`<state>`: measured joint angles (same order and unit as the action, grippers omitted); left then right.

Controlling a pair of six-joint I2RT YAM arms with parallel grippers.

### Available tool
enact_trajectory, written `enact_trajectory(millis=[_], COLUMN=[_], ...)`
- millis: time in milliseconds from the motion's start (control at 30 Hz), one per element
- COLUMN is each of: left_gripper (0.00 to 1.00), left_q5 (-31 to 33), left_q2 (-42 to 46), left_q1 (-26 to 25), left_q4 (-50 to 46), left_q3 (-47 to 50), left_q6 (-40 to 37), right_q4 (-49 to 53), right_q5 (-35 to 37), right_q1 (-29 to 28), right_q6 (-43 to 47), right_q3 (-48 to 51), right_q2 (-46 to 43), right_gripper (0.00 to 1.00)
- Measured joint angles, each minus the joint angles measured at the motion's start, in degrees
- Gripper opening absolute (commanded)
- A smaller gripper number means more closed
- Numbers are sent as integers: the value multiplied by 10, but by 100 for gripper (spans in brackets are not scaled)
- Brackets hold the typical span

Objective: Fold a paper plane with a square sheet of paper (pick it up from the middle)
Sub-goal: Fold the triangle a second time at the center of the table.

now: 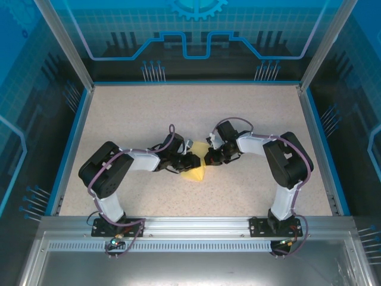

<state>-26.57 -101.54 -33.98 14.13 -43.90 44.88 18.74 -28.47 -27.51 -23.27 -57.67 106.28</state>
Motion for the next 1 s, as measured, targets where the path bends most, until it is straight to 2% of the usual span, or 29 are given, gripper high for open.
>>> enact_trajectory(millis=[1000], left_gripper=[22], left_q5=[9], left_q2=[4], left_q1=[-3], left_q4=[-4], left_q3=[0], left_q6=[0], right_q4=[14], right_q5=[-1], right_q1=[0], right_q6=[11], right_q3=[-13], right_q2=[11], right_gripper=[5])
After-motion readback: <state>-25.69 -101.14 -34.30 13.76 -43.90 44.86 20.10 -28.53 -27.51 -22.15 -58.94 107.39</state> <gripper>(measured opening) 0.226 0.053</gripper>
